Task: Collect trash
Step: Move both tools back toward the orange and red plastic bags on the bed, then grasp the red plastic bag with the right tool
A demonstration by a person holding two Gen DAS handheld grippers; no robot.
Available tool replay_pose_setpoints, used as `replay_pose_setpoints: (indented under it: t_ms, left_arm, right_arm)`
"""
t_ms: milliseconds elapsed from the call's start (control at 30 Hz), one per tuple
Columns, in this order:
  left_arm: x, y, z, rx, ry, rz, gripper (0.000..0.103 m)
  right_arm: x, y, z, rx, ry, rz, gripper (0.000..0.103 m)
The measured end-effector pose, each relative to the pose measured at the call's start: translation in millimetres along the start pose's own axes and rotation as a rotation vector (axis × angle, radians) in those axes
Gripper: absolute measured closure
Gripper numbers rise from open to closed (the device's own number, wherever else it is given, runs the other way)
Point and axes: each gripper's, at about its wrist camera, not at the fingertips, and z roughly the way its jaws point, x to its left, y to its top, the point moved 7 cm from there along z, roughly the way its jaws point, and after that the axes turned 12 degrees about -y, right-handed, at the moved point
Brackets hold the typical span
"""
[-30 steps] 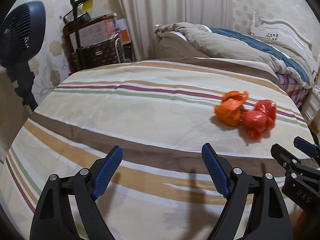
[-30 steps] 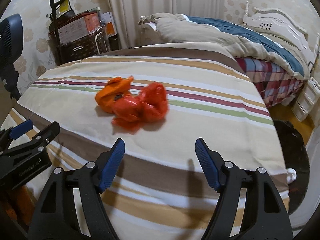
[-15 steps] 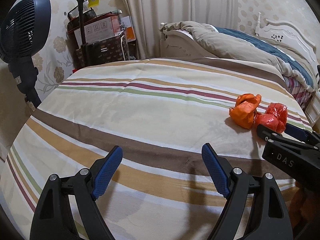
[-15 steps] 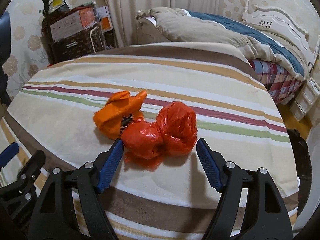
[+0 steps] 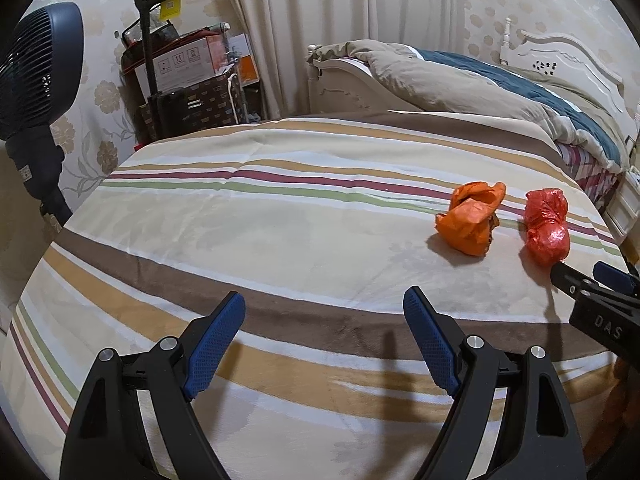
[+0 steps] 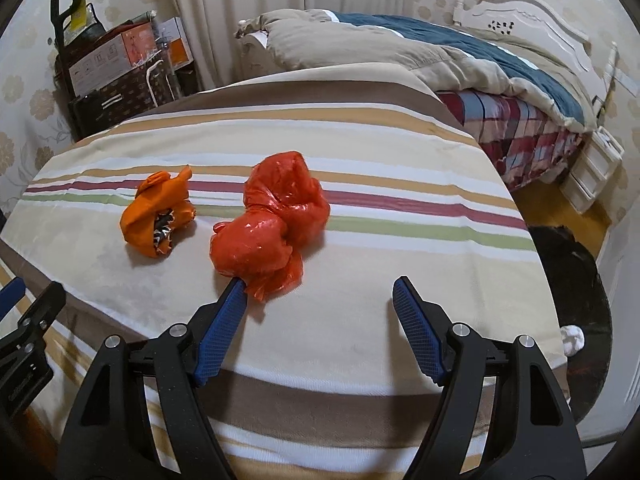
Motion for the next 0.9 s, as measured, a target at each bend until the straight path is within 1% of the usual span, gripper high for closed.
replay_pose_setpoints:
  t_ms: [133, 300, 467, 500, 533, 633, 733, 900]
  left_arm:
    - [-4, 1, 2, 0.001, -0.002, 0.008, 0.022]
    - [-7, 1, 4, 0.007, -0.004, 0.017, 0.022]
    - [-7, 2, 6, 0.013, -0.011, 0.016, 0.022]
    - [-8, 3, 7, 0.013, -0.012, 0.018, 0.022]
    - [-9, 3, 7, 0.014, -0.013, 0.024, 0.022]
    - [-12, 3, 9, 0.016, -0.015, 0.032, 0.022]
    - [-16, 6, 11, 0.017, -0.021, 0.040, 0.022]
    - [-26, 7, 14, 0.016, -0.038, 0.057, 0.022]
  right_arm:
    - [5, 4, -6, -0.022, 0.027, -0.013, 0.029]
    - [14, 20, -1, -0.041, 0.030, -0.003, 0.029]
    - [23, 31, 11, -0.027, 0.025, -0.010, 0.029]
    - [25, 32, 14, -0.020, 0.030, -0.014, 0.032]
    - [26, 32, 16, -0.014, 0.030, -0.020, 0.039]
    - [28, 29, 18, -0.004, 0.039, -0.037, 0.049]
    - [23, 25, 18, -0.005, 0.037, -0.040, 0.054]
    - [8, 18, 15, -0.007, 0.018, -0.037, 0.057]
